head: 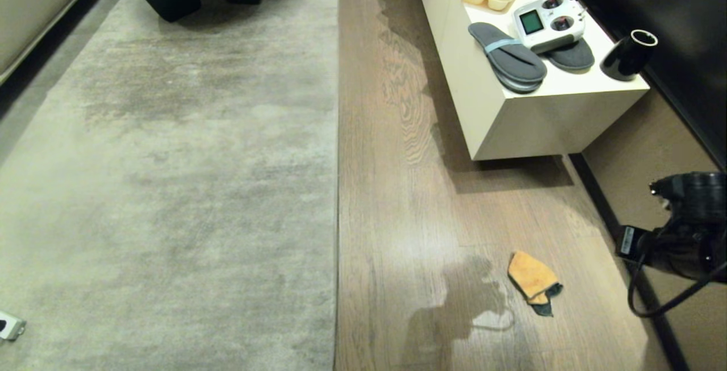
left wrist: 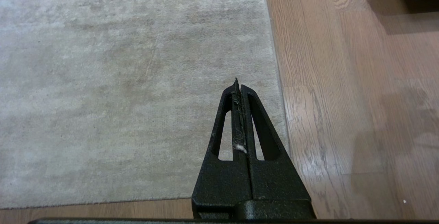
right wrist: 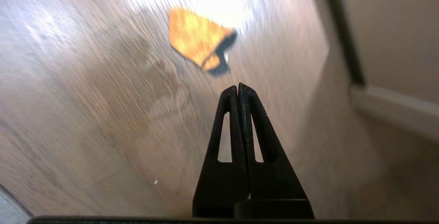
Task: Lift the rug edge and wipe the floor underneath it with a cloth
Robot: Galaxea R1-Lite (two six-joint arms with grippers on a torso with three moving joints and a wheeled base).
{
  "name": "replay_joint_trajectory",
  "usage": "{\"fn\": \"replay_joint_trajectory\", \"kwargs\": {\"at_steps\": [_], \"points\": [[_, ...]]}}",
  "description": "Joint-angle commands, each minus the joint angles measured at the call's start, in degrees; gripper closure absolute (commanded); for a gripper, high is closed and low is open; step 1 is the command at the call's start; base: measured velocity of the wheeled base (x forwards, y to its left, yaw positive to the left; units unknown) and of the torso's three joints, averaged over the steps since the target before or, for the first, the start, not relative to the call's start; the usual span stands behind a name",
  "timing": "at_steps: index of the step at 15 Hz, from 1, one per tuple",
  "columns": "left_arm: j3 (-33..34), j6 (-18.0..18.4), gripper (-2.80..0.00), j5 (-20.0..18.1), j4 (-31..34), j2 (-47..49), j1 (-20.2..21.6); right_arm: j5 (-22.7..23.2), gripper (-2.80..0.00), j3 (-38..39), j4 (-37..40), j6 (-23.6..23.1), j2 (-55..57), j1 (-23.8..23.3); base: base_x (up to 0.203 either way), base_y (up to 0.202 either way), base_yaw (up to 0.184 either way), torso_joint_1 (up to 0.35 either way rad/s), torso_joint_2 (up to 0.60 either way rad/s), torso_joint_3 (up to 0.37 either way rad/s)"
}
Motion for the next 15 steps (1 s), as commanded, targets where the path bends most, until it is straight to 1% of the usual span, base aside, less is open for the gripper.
{"fn": "replay_joint_trajectory", "kwargs": {"at_steps": [1,5,8,10,12,13,14,15], "points": [[0.0,0.0,0.00,0.0,0.1,0.0,0.0,0.2,0.00,3.2,-1.3,-2.4,-9.8,0.2,0.000,0.000,0.000,0.000,0.00,0.000],[0.0,0.0,0.00,0.0,0.0,0.0,0.0,5.0,0.00,8.5,-2.0,-4.1,-21.5,0.3,0.000,0.000,0.000,0.000,0.00,0.000],[0.0,0.0,0.00,0.0,0.0,0.0,0.0,8.4,0.00,16.6,-2.1,-5.9,-32.4,0.3,0.000,0.000,0.000,0.000,0.00,0.000],[0.0,0.0,0.00,0.0,0.0,0.0,0.0,9.3,0.00,24.9,-3.7,-7.7,-40.6,1.2,0.000,0.000,0.000,0.000,0.00,0.000],[0.0,0.0,0.00,0.0,0.0,0.0,0.0,9.7,0.00,33.1,-7.5,-10.2,-48.0,3.2,0.000,0.000,0.000,0.000,0.00,0.000],[0.0,0.0,0.00,0.0,0.1,0.0,0.0,9.8,0.00,35.3,-8.1,-11.2,-51.4,4.3,0.000,0.000,0.000,0.000,0.00,0.000],[0.0,0.0,0.00,0.0,0.0,0.0,-0.1,9.9,0.00,35.8,-7.3,-11.7,-54.7,5.2,0.000,0.000,0.000,0.000,0.00,0.000],[0.0,0.0,0.00,0.0,0.1,0.0,0.0,9.9,0.00,36.0,-4.6,-12.0,-57.9,5.9,0.000,0.000,0.000,0.000,0.00,0.000]]}}
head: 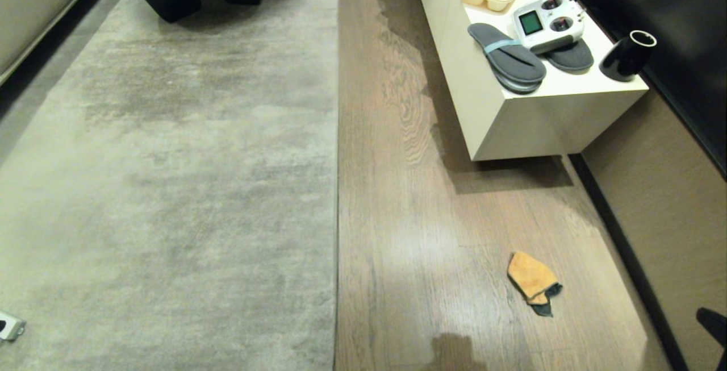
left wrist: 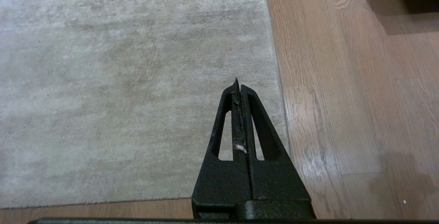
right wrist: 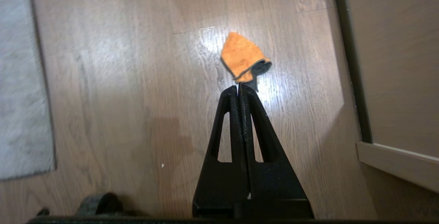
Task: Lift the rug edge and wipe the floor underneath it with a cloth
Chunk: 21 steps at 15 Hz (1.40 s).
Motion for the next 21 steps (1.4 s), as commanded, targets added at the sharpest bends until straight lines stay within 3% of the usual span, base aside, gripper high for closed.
{"fn": "replay_joint_trajectory", "kwargs": {"at_steps": [1,4,8,13,21], "points": [[0.0,0.0,0.00,0.0,0.0,0.0,0.0,0.1,0.00,1.5,5.5,-0.4,-11.6,1.6,0.000,0.000,0.000,0.000,0.00,0.000],[0.0,0.0,0.00,0.0,0.1,0.0,0.0,0.0,0.00,1.6,16.5,-1.0,-22.1,1.9,0.000,0.000,0.000,0.000,0.00,0.000],[0.0,0.0,0.00,0.0,0.0,0.0,0.0,1.2,0.00,1.7,25.3,-1.6,-34.9,2.2,0.000,0.000,0.000,0.000,0.00,0.000],[0.0,0.0,0.00,0.0,0.0,0.0,0.0,2.2,0.00,1.7,27.1,-1.5,-48.0,2.5,0.000,0.000,0.000,0.000,0.00,0.000],[0.0,0.0,0.00,0.0,0.0,0.0,0.0,2.0,0.00,1.7,27.2,-1.3,-48.2,2.5,0.000,0.000,0.000,0.000,0.00,0.000]]}}
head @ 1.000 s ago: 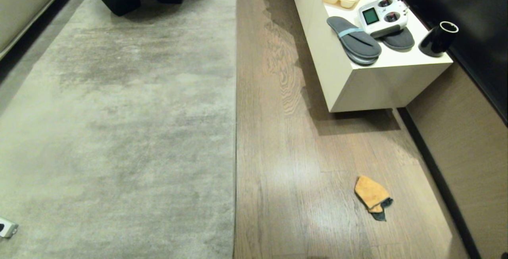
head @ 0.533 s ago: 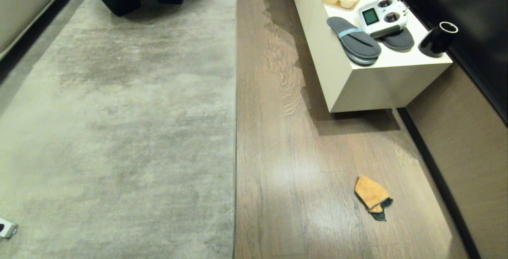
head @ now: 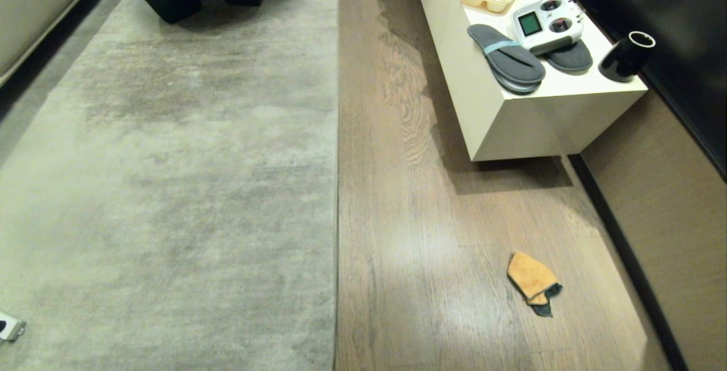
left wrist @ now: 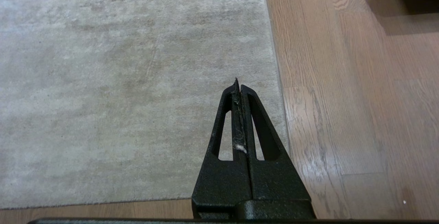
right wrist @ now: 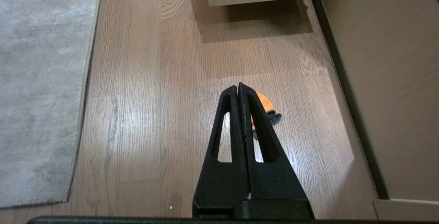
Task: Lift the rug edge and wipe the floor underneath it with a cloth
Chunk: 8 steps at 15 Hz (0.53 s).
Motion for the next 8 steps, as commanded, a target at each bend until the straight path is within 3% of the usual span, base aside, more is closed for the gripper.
{"fn": "replay_joint_trajectory", "kwargs": {"at_steps": [1,8], "points": [[0.0,0.0,0.00,0.0,0.0,0.0,0.0,0.0,0.00,0.0,-0.1,0.0,0.0,0.0,0.000,0.000,0.000,0.000,0.00,0.000],[0.0,0.0,0.00,0.0,0.1,0.0,0.0,0.0,0.00,0.0,-0.1,0.0,0.0,0.0,0.000,0.000,0.000,0.000,0.00,0.000]]}}
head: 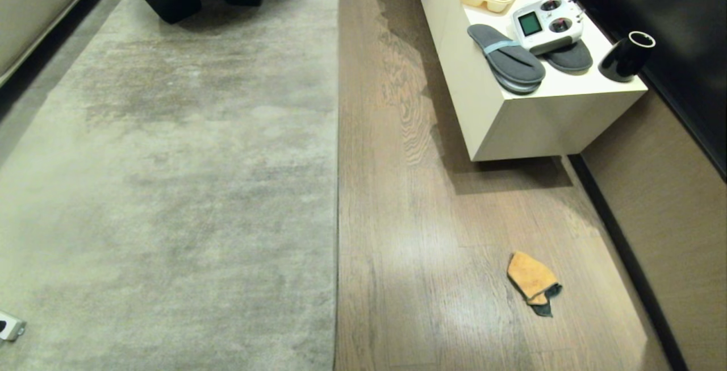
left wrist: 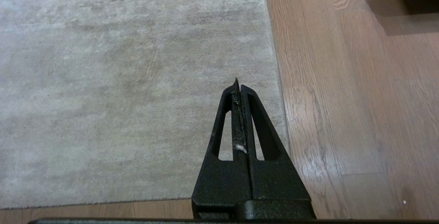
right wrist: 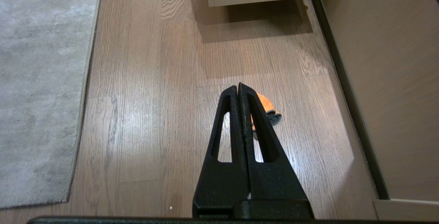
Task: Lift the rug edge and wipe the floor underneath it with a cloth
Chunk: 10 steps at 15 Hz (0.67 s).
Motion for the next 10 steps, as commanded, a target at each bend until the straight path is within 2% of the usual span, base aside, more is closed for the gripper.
{"fn": "replay_joint_trajectory", "kwargs": {"at_steps": [1,10], "points": [[0.0,-0.1,0.00,0.0,0.1,0.0,0.0,0.0,0.00,0.0,0.0,0.0,0.2,0.0,0.000,0.000,0.000,0.000,0.00,0.000],[0.0,0.0,0.00,0.0,0.1,0.0,0.0,0.0,0.00,0.0,0.0,0.0,0.2,0.0,0.000,0.000,0.000,0.000,0.00,0.000]]}}
